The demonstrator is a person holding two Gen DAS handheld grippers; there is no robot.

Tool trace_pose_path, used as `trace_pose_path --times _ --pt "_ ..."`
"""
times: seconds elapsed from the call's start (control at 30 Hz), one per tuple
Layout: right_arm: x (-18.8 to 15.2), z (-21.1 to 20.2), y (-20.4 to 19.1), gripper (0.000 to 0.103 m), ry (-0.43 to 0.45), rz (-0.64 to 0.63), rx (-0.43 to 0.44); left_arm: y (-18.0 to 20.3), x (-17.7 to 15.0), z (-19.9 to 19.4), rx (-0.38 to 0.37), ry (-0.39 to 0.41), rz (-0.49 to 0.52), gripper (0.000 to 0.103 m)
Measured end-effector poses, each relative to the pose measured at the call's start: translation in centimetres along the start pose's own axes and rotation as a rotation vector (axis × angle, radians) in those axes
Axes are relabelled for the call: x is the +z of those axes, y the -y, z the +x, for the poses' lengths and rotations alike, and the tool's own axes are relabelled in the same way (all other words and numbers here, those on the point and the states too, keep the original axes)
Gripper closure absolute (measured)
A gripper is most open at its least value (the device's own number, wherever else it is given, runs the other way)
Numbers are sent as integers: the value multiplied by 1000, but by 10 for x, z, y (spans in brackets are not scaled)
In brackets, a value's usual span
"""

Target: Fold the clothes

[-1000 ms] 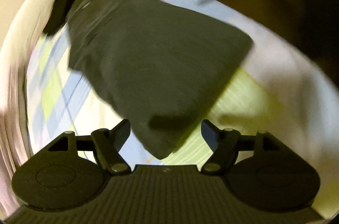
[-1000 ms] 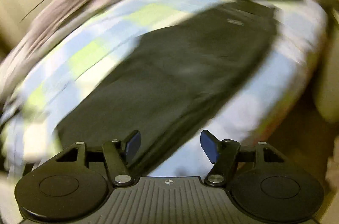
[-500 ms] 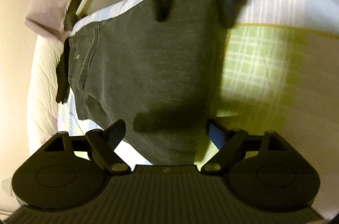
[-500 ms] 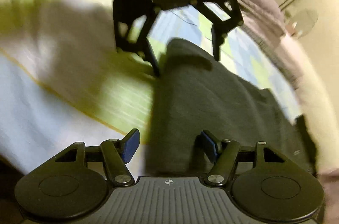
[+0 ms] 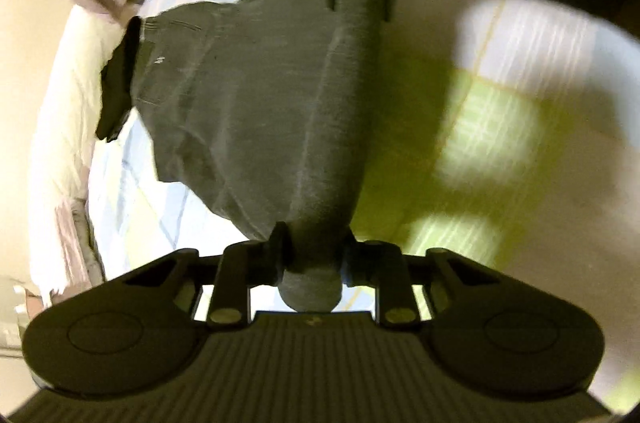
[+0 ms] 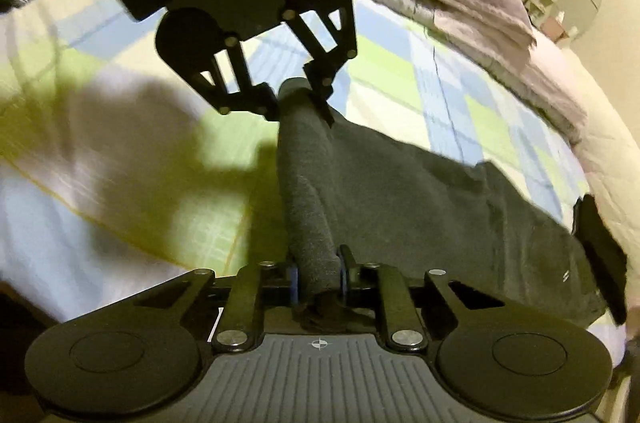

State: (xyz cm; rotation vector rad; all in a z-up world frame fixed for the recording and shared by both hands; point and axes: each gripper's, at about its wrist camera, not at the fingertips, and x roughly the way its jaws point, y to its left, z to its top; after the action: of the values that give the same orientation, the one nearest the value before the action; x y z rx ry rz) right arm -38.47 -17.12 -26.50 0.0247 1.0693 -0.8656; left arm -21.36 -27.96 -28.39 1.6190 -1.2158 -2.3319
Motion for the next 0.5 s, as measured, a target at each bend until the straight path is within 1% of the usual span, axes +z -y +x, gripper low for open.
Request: trace_pose_path --times 0.1,0.17,0.23,0.3,0.37,0.4,0.5 --pt "12 -29 4 87 3 24 26 -7 -2 -37 -26 -2 -46 85" --pt "19 -48 8 87 8 47 47 -18 5 -50 -72 -14 -70 85" --pt "24 -64 17 87 13 87 92 -35 12 -58 -119 -23 -112 85" --pt "28 -76 41 87 19 145 151 -56 18 -66 -162 -27 -170 85" --pt "30 -86 70 87 26 183 192 -87 30 -63 -200 -27 -208 85" --pt "30 -86 88 87 27 210 208 -101 35 -63 -212 -23 -217 85" --pt "27 -87 149 87 38 313 256 -158 52 -54 -235 -15 -231 84"
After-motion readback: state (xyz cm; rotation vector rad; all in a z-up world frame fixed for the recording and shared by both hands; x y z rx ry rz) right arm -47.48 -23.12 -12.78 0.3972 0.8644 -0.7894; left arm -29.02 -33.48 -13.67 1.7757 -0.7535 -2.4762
